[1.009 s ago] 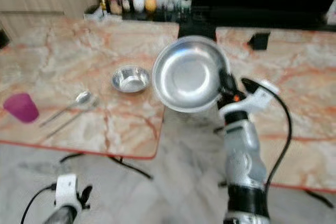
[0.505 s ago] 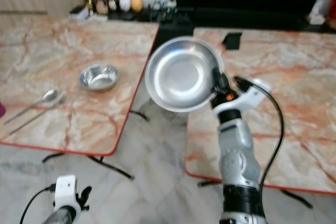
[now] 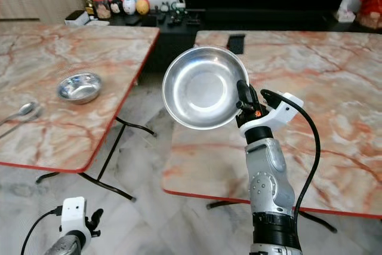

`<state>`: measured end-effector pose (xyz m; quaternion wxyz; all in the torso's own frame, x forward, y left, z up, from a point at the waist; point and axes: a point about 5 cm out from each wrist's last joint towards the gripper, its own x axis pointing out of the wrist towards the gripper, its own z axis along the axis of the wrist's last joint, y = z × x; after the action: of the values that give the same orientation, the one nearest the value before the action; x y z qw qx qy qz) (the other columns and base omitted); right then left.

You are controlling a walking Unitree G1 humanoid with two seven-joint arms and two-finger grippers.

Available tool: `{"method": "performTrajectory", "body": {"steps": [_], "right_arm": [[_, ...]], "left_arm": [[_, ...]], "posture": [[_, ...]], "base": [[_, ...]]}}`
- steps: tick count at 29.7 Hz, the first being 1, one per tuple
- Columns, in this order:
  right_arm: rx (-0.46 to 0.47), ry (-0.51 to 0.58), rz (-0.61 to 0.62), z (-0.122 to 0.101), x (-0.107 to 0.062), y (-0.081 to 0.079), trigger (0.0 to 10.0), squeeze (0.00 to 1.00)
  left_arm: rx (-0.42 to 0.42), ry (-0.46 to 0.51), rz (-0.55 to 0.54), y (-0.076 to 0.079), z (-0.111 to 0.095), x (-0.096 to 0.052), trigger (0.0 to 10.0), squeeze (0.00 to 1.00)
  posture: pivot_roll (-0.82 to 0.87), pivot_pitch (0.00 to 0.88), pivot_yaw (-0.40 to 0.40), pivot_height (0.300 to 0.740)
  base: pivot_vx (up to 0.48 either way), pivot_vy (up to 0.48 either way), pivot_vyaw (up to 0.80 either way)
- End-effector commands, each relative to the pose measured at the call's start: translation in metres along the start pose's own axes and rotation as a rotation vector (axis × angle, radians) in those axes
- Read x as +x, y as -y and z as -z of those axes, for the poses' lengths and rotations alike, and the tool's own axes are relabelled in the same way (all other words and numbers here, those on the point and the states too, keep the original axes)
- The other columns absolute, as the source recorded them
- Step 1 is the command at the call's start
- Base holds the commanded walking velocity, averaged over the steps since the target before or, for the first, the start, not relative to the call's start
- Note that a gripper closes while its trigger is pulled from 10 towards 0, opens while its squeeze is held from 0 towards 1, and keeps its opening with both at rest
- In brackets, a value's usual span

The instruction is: Setting the table

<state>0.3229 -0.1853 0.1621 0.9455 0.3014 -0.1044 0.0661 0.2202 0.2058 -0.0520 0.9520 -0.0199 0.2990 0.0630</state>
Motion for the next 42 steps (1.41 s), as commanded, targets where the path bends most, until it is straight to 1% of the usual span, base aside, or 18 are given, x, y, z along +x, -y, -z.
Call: {"method": "performTrajectory", "body": {"steps": [1, 12, 17, 20, 26, 30, 34, 35, 36, 39, 40, 42], "right_arm": [[0.004, 0.028, -0.033, -0.004, 0.005, -0.011, 10.0, 0.00], [0.007, 0.027, -0.022, -0.003, 0.006, -0.010, 10.0, 0.00], [0.000, 0.023, -0.012, -0.002, 0.006, -0.009, 10.0, 0.00], [-0.001, 0.033, -0.012, -0.003, 0.006, -0.009, 10.0, 0.00], [-0.004, 0.029, 0.000, -0.003, 0.006, -0.007, 10.0, 0.00], [-0.030, 0.018, 0.043, -0.003, 0.000, 0.001, 10.0, 0.00], [-0.047, 0.020, 0.125, -0.007, -0.007, 0.016, 10.0, 0.00], [-0.047, 0.020, 0.125, -0.007, -0.007, 0.016, 10.0, 0.00], [-0.057, 0.014, 0.164, -0.007, -0.010, 0.022, 10.0, 0.00], [-0.076, 0.019, 0.205, -0.010, -0.013, 0.028, 10.0, 0.00], [-0.085, 0.020, 0.257, -0.011, -0.016, 0.035, 10.0, 0.00], [-0.094, 0.018, 0.295, -0.012, -0.018, 0.040, 10.0, 0.00]], "left_arm": [[0.023, -0.001, -0.010, -0.007, -0.002, 0.000, 10.0, 0.00], [0.023, -0.004, -0.014, -0.008, -0.002, 0.000, 10.0, 0.00], [0.024, -0.008, -0.013, -0.008, -0.001, 0.000, 10.0, 0.00], [0.024, -0.010, -0.013, -0.008, 0.000, 0.000, 10.0, 0.00], [0.016, -0.010, -0.014, -0.007, 0.000, 0.000, 10.0, 0.00], [0.015, -0.013, -0.016, -0.007, 0.001, 0.000, 10.0, 0.00], [0.015, -0.019, -0.015, -0.007, 0.002, -0.001, 10.0, 0.00], [0.015, -0.019, -0.015, -0.007, 0.002, -0.001, 10.0, 0.00], [0.015, -0.021, -0.014, -0.007, 0.002, -0.001, 10.0, 0.00], [0.014, -0.023, -0.013, -0.007, 0.003, -0.001, 10.0, 0.00], [0.014, -0.024, -0.012, -0.007, 0.003, -0.001, 10.0, 0.00], [0.015, -0.025, -0.011, -0.007, 0.003, -0.001, 10.0, 0.00]], "posture": [[-0.12, 0.000, 0.044, 0.740], [-0.12, 0.000, 0.044, 0.740], [-0.12, 0.000, 0.045, 0.740], [-0.12, 0.000, 0.044, 0.740], [-0.12, 0.000, 0.044, 0.740], [-0.12, 0.000, 0.041, 0.740], [-0.13, 0.000, 0.043, 0.740], [-0.13, 0.000, 0.043, 0.740], [-0.13, 0.000, 0.044, 0.740], [-0.13, 0.000, 0.044, 0.740], [-0.13, 0.000, 0.045, 0.740], [-0.13, 0.000, 0.045, 0.740]], "base": [[0.000, -0.315, 0.00], [0.000, -0.316, 0.00], [0.000, -0.315, -0.71], [0.000, -0.271, 0.00], [0.000, 0.000, 0.00], [0.000, 0.000, 0.00], [0.000, 0.000, 0.00], [0.000, 0.000, 0.00], [0.000, 0.000, 0.00], [0.000, 0.000, 0.00], [0.000, 0.000, 0.00], [0.000, 0.000, 0.00]]}}
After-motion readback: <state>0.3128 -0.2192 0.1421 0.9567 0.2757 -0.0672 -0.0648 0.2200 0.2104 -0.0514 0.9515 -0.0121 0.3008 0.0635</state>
